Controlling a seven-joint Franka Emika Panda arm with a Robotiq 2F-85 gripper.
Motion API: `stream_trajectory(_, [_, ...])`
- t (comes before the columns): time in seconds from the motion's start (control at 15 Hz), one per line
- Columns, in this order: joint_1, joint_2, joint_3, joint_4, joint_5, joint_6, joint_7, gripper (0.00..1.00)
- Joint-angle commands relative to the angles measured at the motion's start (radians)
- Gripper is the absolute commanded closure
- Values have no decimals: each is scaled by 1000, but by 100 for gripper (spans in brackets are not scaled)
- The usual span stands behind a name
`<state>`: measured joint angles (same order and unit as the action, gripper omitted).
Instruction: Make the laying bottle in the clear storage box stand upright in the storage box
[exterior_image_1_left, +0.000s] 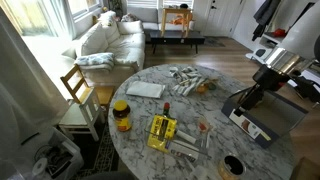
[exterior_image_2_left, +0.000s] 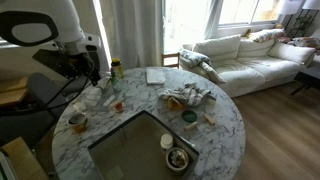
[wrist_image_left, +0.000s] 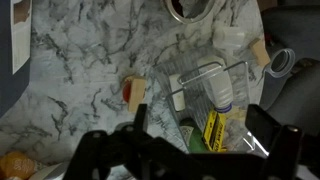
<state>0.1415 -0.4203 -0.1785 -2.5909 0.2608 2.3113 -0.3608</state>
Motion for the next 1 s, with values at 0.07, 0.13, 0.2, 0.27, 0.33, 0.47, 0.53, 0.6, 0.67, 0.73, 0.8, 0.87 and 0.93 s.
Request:
stream_trajectory(0.07, [-20,2,19,1,10,-4,-7,0])
stream_trajectory(0.13, [-20,2,19,1,10,-4,-7,0])
stream_trajectory(0.2, [-20,2,19,1,10,-4,-7,0])
stream_trajectory(0.27, [-20,2,19,1,10,-4,-7,0])
stream_trajectory(0.33, [-20,2,19,1,10,-4,-7,0])
stream_trajectory(0.47, [-20,2,19,1,10,-4,-7,0])
stream_trajectory(0.53, [-20,2,19,1,10,-4,-7,0])
stream_trajectory(0.6, [-3,27,18,21,22,6,-31,0])
stream_trajectory(0.67, [16,59,18,52,33,14,-63,0])
stream_trajectory(0.73, [28,83,20,80,38,12,-95,0])
stream_trajectory(0.8, [41,116,23,119,41,6,-132,0])
stream_trajectory(0.87, [48,153,31,159,32,-5,-162,0])
stream_trajectory(0.93, [55,192,35,197,31,-12,-197,0])
